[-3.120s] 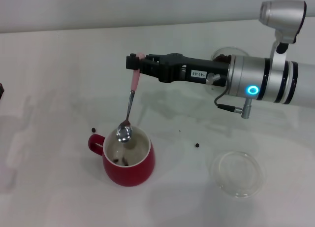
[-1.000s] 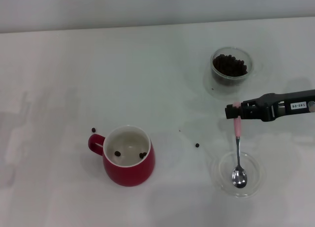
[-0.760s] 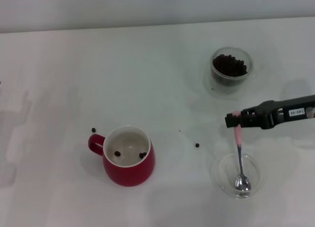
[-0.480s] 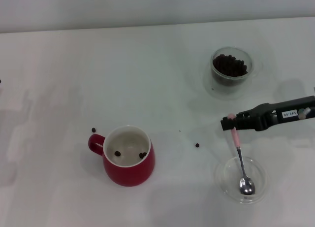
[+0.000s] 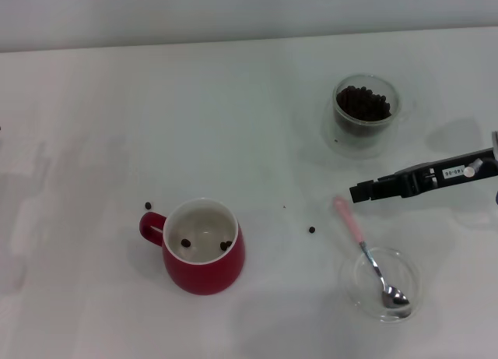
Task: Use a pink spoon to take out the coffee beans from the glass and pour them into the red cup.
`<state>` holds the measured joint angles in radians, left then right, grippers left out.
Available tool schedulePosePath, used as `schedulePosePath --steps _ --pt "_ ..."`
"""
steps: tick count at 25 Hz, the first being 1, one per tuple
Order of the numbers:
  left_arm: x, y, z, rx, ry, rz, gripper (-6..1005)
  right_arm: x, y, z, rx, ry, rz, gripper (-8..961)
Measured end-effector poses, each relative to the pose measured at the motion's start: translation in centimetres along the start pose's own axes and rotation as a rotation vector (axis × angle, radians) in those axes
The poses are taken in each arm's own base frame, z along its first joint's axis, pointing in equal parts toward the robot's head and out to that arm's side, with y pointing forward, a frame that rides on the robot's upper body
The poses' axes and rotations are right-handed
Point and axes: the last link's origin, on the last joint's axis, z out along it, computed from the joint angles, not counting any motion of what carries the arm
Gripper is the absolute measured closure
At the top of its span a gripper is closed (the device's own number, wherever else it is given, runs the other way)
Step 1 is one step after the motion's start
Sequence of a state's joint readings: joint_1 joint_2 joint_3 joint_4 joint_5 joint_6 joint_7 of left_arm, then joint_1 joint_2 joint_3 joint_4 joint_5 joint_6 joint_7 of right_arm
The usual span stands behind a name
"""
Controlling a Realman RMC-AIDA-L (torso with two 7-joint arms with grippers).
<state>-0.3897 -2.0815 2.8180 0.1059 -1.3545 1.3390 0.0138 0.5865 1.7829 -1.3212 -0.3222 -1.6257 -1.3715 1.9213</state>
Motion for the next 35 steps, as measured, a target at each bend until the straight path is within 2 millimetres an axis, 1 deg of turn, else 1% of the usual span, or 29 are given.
schedulePosePath --steps 2,7,10,12,15,18,20,22,25,28,31,35 --pt "0.0 0.0 0.0 -0.001 0.001 0.000 285 -0.2 -0.1 0.1 0.009 -0.002 0.009 692" --pt "0.0 0.0 0.1 -0.001 0.002 0.001 286 -0.5 0.3 0.3 -0.008 -0.004 0.016 592" --pt "0.0 -0.1 0.1 0.002 0.002 0.003 286 -1.1 0.5 -0.2 -0.026 -0.038 0.018 531" --pt "0.0 -0.2 0.1 0.008 0.002 0.002 286 -1.7 0.4 -1.1 -0.038 -0.096 0.036 491" --pt "0.0 -0.3 0.1 0.013 0.002 0.001 286 -2.4 -0.1 -3.5 -0.044 -0.254 0.071 368" --pt "0.1 -0.3 0.1 0.014 0.002 0.000 286 -2.4 -0.7 -6.0 -0.018 -0.460 0.066 371" --pt "0.1 -0.3 0.1 0.014 0.002 0.001 285 -2.1 -1.0 -7.0 0.012 -0.595 0.035 373" --pt "0.1 -0.3 0.1 0.015 0.002 0.000 285 -1.6 -1.1 -7.4 0.048 -0.722 -0.013 375" --pt "0.1 -0.1 0.1 0.013 0.002 -0.005 285 -0.7 -1.3 -7.3 0.181 -0.924 -0.164 378" --pt "0.1 0.1 0.3 0.010 0.003 -0.010 285 0.3 -1.8 -6.5 0.362 -1.043 -0.315 378" --pt "0.1 0.1 0.4 0.008 0.004 -0.017 286 1.1 -2.9 -5.6 0.570 -1.103 -0.380 376" --pt "0.1 -0.3 0.6 0.046 0.002 -0.061 286 1.7 -3.8 -4.3 0.839 -1.100 -0.450 374"
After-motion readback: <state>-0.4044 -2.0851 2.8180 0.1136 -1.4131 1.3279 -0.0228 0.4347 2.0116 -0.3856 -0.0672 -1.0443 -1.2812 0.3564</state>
